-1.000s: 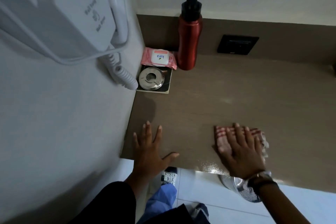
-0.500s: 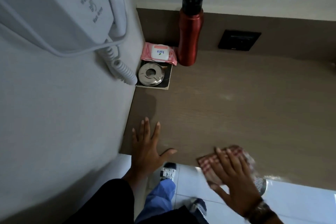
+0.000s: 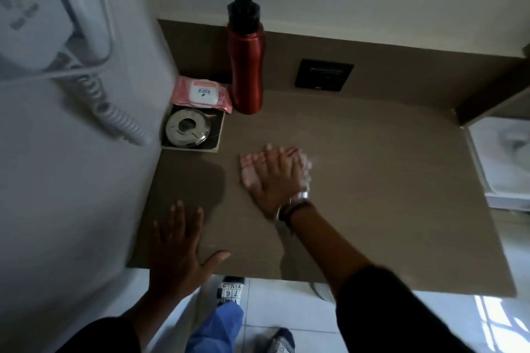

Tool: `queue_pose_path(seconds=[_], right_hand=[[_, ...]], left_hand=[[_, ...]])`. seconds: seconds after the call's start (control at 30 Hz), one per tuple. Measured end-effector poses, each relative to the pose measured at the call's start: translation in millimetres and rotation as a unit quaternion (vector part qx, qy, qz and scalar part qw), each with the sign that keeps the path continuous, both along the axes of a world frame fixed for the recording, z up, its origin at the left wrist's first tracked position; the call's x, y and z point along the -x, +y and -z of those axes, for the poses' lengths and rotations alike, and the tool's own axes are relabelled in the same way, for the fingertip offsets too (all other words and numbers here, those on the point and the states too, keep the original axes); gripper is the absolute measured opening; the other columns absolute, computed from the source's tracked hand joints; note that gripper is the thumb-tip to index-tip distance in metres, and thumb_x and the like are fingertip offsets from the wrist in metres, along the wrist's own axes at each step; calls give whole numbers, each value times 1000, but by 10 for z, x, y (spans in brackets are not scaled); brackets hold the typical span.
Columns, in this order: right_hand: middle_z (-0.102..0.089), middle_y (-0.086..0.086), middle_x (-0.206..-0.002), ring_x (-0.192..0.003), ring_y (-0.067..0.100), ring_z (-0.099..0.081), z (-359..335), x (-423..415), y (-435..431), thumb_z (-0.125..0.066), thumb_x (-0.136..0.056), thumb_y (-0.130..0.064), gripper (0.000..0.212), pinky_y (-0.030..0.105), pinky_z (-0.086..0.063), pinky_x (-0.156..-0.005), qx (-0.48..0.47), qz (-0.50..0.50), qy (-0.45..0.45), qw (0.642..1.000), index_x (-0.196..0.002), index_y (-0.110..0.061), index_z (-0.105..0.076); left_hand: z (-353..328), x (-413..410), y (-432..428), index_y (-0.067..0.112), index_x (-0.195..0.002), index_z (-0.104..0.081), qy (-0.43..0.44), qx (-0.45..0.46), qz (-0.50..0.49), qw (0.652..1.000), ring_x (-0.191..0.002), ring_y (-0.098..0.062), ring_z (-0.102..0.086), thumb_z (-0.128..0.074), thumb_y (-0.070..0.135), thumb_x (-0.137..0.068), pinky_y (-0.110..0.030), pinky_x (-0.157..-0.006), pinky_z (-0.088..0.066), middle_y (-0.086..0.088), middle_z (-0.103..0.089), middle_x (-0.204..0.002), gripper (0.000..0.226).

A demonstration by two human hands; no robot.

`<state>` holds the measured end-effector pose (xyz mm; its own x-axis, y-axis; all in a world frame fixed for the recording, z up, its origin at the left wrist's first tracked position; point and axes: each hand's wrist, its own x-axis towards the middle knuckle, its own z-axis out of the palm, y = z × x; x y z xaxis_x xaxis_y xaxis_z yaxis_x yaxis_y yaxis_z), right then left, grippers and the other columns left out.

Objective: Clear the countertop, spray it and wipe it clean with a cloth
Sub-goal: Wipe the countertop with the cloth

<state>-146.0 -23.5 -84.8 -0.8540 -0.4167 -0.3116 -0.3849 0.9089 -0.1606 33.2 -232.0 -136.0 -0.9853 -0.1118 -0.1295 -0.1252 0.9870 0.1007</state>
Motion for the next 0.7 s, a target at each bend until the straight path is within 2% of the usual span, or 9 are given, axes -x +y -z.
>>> queue_pose_path(seconds=[0.13, 0.2, 0.27, 0.37, 0.43, 0.5, 0.57, 0.63, 0.7], right_hand=[[-18, 9, -163, -150, 39, -8, 114, -1232, 664, -26, -95, -62, 67, 64, -12, -114, 16, -73, -15, 997, -152, -27, -29], [-25, 10, -161, -148, 39, -19, 110, -1558, 1275, -35, -93, -64, 66, 62, -17, -115, 22, -25, -38, 999, -146, -25, -44], [-29, 14, -159, -146, 40, -24, 53, -1418, 1920, -18, -94, -64, 73, 60, -19, -115, -46, 48, -49, 997, -145, -21, -46], [-15, 15, -163, -149, 43, -8, 51, -786, 2733, 1, -89, -58, 78, 63, -14, -115, -115, 212, -44, 970, -155, -23, -19], [2, 8, -166, -151, 38, 3, 15, -251, 3000, 1, -83, -69, 80, 62, -5, -117, -82, 366, -16, 927, -155, -34, 0], [4, 2, -166, -151, 32, 1, -52, 359, 2960, 6, -75, -86, 86, 59, 1, -118, -51, 444, 0, 895, -151, -46, 3], [-7, 5, -165, -150, 36, -10, -142, 843, 2564, 3, -76, -88, 81, 63, -2, -116, -59, 427, 4, 902, -148, -52, -5], [-29, 12, -158, -142, 41, -30, -186, 1087, 1929, -7, -82, -79, 70, 68, -14, -111, -64, 339, 28, 938, -144, -51, -23], [-19, 11, -162, -147, 40, -17, -112, 993, 1231, -10, -85, -76, 74, 67, -6, -114, -35, 250, 19, 967, -150, -43, -18]], left_hand=[[-57, 19, 12, 13, -152, -37, -8, 2, -4, 1000, -149, -44, -22, -35, 88, -76, -67, -115, -17, -27, -17, -162, 106], [-20, 8, 8, 13, -152, -37, 0, -1, -5, 1000, -150, -43, -21, -36, 89, -75, -66, -116, -17, -27, -17, -163, 107], [27, 11, -1, 13, -151, -38, 11, 7, -2, 1000, -150, -43, -22, -35, 90, -75, -66, -115, -17, -27, -18, -162, 108], [96, 3, -23, 12, -151, -38, 22, 26, 2, 999, -149, -44, -24, -36, 88, -76, -67, -114, -17, -28, -18, -162, 107], [139, -8, -19, 11, -152, -37, 41, 47, 11, 998, -148, -46, -24, -37, 87, -76, -67, -114, -17, -29, -18, -162, 107], [165, -13, -17, 10, -152, -36, 62, 51, 15, 997, -148, -47, -24, -38, 86, -76, -68, -114, -17, -29, -19, -161, 107], [176, -26, -37, 11, -153, -34, 69, 42, 14, 997, -148, -47, -23, -38, 85, -76, -67, -114, -15, -29, -18, -161, 107], [171, -31, -42, 11, -154, -31, 73, 29, 17, 997, -148, -47, -23, -37, 84, -76, -67, -115, -15, -27, -15, -163, 107], [154, -25, -58, 12, -155, -28, 62, 25, 18, 998, -148, -47, -22, -35, 85, -77, -67, -116, -14, -27, -13, -163, 107]])
